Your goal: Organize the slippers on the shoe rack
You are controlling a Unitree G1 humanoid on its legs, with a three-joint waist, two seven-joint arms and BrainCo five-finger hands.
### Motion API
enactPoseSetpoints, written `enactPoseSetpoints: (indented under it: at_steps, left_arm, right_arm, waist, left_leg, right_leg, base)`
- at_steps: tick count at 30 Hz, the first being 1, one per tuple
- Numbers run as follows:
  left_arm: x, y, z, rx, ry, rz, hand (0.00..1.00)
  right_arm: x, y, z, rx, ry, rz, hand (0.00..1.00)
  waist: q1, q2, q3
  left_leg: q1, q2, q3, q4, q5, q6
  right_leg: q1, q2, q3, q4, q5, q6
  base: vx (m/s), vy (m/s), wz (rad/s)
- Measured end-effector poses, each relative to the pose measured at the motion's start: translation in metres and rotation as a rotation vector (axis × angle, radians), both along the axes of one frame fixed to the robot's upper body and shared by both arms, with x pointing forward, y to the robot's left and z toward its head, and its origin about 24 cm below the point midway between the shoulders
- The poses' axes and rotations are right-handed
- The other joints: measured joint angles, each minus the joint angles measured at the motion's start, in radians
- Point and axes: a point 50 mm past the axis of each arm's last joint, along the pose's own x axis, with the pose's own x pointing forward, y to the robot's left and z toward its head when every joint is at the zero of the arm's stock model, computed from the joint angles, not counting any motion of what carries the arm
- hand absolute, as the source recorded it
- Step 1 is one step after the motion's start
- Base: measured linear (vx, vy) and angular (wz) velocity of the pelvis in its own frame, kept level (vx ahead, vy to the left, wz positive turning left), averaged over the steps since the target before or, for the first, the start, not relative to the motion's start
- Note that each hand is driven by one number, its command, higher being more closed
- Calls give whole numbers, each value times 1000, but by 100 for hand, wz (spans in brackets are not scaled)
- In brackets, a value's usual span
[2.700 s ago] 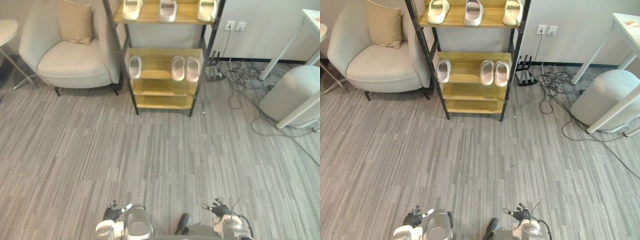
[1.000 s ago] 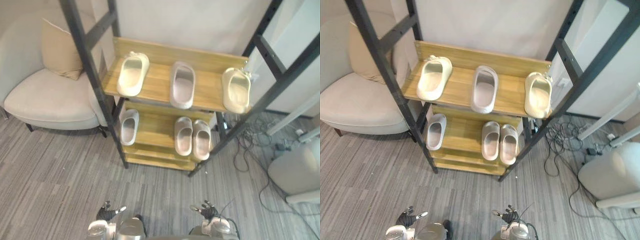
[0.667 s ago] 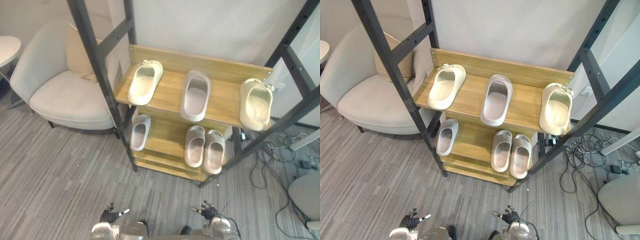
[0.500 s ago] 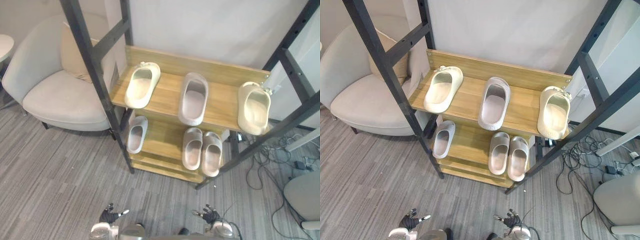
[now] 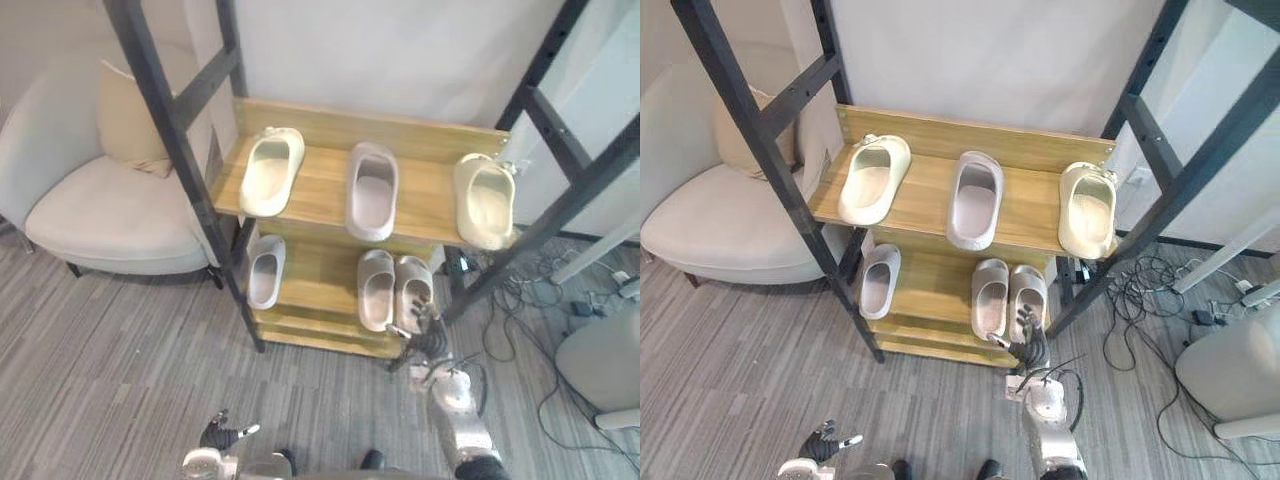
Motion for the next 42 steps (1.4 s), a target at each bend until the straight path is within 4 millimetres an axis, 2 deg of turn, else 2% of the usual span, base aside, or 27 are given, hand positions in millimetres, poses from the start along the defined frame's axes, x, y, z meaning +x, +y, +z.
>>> enactPoseSetpoints:
  at_steps: [2, 5, 8, 17, 22, 31, 34, 40, 42]
  left_arm:
    - [-3, 1, -1, 3, 8, 2, 0]
    - [-4, 1, -1, 6, 10, 1, 0]
    - [-3, 1, 0, 11, 9, -18, 0]
    - [-3, 0, 0, 23, 12, -54, 0]
    - [-4, 0, 0, 22, 11, -53, 0]
    - [-10, 0, 0, 20, 8, -38, 0]
    - [-9, 1, 1, 18, 4, -39, 0]
    - [-2, 1, 3, 17, -23, -43, 0]
    - [0, 1, 4, 16, -32, -44, 0]
  right_arm:
    - [-2, 0, 2, -19, -2, -16, 0]
    - [2, 0, 21, -64, -85, -31, 0]
    - [7, 1, 45, -128, -197, -38, 0]
    - [29, 7, 97, -208, -443, -57, 0]
    - [42, 11, 138, -258, -627, -59, 0]
    - [58, 16, 175, -262, -778, -66, 0]
    - [72, 14, 194, -286, -834, -85, 0]
    - [122, 8, 227, -353, -812, -134, 0]
    - [128, 9, 236, -362, -820, -140, 0]
  waist:
    - [-17, 1, -1]
    - [-23, 2, -1]
    - [-21, 2, -4]
    - [-11, 2, -6]
    - [-7, 2, -6]
    - [8, -1, -6]
    - [16, -3, -5]
    - [41, -16, 4]
    - [51, -17, 8]
  left_leg:
    - [0, -1, 2, -1, 0, 1]
    - [-7, -4, 4, -2, 1, 2]
    - [-8, -5, 4, -3, 1, 2]
    - [-6, -6, -5, -3, 1, 2]
    - [6, -4, -13, 1, 0, 4]
    - [-9, -5, -33, -13, -8, -5]
    - [-14, -7, -38, -11, 5, 7]
    - [-44, -10, -58, -6, 5, 7]
    - [-51, -10, -58, -3, 5, 7]
  right_leg:
    - [-1, 0, 4, -3, 3, 1]
    - [-4, 0, 8, -18, 11, 2]
    - [-3, 0, 7, -22, 12, 3]
    - [4, 2, 1, -28, 15, 5]
    - [18, -1, -3, -18, 13, 5]
    - [6, -7, -18, 5, -4, 7]
    - [-4, -7, -24, 1, -3, 7]
    - [-14, -7, -39, -14, -3, 7]
    - [-19, -7, -39, -14, -3, 7]
  base:
    - [-9, -25, -5]
    - [-4, -16, -3]
    - [0, 0, 0]
    - [17, -25, 1]
    - [-12, -24, 3]
    - [-7, -22, 5]
    - [75, -33, 3]
    - [49, -30, 11]
    - [14, -11, 2]
